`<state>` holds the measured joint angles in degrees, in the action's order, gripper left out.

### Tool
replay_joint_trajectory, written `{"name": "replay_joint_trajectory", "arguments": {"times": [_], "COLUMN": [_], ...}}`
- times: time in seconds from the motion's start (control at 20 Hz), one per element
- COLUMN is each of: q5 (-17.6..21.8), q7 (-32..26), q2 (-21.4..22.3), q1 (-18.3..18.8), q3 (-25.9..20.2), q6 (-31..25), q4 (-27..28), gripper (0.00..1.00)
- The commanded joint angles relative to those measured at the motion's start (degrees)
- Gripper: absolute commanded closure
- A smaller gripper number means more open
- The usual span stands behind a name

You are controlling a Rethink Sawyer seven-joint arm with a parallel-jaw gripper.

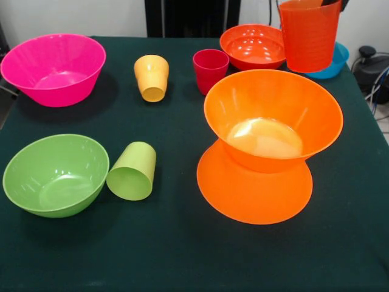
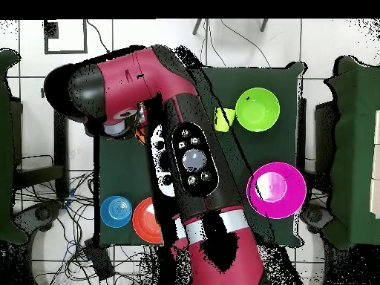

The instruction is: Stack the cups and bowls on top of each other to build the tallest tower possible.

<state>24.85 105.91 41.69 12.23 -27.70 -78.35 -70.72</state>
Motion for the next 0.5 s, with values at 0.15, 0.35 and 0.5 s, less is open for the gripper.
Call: {"name": "replay_joint_trajectory", "arguments": {"times": [0.15,0.35,0.5], "q5": [5.20,5.29,4.78], "q7": [10.02,10.30,10.39], "q2": [-3.87,-4.03,-4.19], "q1": [-2.53,-3.60,-3.98], "q3": [6.96,8.51,9.68], "q6": [2.17,3.97,5.59], "q4": [0.33,0.27,-0.95], "gripper": [1.00,1.00,1.00]}}
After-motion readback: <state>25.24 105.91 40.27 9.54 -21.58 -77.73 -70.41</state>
